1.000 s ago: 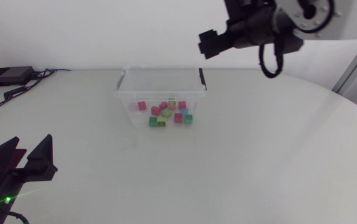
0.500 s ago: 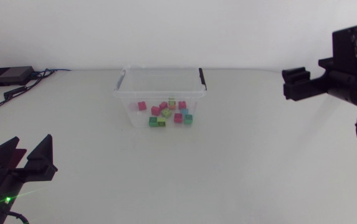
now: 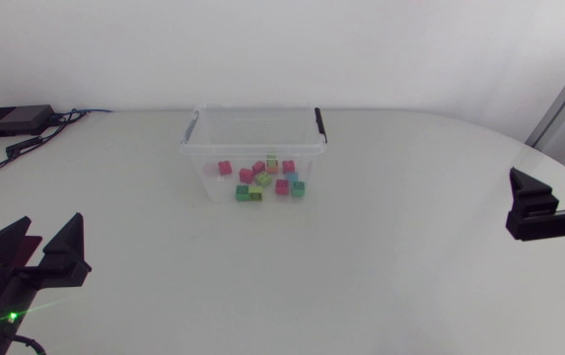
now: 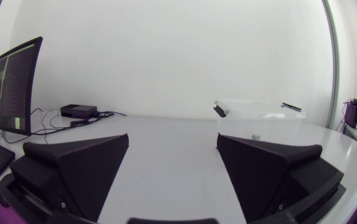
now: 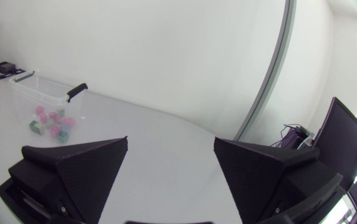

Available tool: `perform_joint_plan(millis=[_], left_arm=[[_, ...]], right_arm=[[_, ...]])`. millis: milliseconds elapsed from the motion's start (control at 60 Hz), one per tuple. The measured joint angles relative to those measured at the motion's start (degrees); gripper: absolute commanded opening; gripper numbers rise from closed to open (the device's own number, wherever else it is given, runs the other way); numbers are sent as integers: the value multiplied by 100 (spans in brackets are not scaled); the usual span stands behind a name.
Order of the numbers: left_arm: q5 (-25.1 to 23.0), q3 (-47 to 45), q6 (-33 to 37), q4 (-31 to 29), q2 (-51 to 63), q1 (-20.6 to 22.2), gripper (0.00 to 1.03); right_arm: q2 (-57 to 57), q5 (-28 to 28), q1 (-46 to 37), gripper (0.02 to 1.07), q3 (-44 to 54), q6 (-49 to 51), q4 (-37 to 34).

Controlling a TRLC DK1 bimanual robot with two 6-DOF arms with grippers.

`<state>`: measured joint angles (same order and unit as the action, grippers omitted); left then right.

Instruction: Pick up the duplo bricks and place them in the container

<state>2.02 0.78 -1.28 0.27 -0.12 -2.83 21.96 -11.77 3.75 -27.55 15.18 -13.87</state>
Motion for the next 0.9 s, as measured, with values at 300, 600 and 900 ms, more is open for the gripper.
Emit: perform_joint_plan(millis=[300,600,900], left_arm=[[-24,0,24,0,0,77,99],[-92,0,44,-7,0,175,99],[-173,0,44,-24,0,227,99]], right_arm=[[-769,424,-125,102,968,-389,413],[-1552,848,-245,102,1910,-933,938],[-2151,1158,-350,102,2638,-1353,1283]])
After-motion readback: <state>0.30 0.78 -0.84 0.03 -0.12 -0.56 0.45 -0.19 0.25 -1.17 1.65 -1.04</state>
